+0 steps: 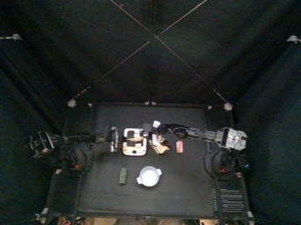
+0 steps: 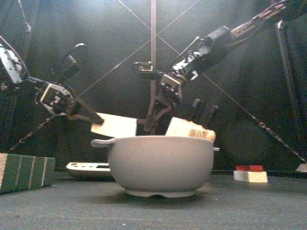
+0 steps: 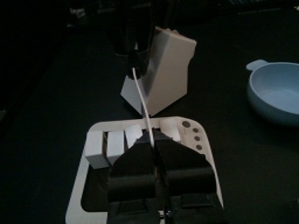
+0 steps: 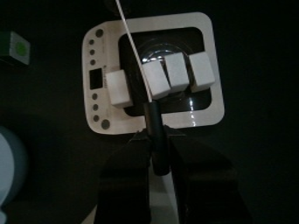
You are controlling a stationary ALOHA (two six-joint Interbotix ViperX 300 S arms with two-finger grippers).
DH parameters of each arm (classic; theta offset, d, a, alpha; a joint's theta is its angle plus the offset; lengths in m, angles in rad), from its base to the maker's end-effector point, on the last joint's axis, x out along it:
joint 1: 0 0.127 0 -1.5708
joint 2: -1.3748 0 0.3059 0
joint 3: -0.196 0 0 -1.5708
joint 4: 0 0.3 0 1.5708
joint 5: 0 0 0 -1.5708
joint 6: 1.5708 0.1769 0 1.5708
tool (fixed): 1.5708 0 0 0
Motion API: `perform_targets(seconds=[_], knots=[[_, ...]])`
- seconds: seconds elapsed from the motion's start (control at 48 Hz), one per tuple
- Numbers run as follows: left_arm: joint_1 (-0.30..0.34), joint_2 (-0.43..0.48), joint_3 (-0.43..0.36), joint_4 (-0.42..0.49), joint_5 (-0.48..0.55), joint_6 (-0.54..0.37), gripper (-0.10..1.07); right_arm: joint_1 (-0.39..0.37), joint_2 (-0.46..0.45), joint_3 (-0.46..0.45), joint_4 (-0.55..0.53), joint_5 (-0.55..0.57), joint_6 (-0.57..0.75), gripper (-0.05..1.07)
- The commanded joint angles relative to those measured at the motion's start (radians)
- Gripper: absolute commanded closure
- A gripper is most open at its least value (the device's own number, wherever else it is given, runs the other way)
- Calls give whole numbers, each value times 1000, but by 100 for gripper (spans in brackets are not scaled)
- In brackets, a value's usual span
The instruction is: Put cleaver back in holder
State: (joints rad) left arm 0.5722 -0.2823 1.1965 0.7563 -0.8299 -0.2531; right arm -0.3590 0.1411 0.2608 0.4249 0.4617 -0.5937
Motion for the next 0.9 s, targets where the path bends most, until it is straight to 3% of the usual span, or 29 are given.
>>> perform_targets(seconds=[0.0,0.188,0.333,0.458,0.688,0.875], knots=[[-31,-31,-15,0,-15,2,83,8,-40,-52,12,-15,6,61],[-58,-52,-17,-12,-17,0,81,28,-67,-49,64,-12,6,61],[-71,-60,-18,-37,-15,-2,73,32,-110,-29,150,-11,9,61],[-72,-74,-17,-67,-17,-3,58,32,-156,15,242,-5,8,61],[-74,-126,-2,-130,-15,-5,27,32,-225,110,314,17,11,61],[-72,-187,23,-216,-15,0,13,29,-307,172,414,35,14,61]])
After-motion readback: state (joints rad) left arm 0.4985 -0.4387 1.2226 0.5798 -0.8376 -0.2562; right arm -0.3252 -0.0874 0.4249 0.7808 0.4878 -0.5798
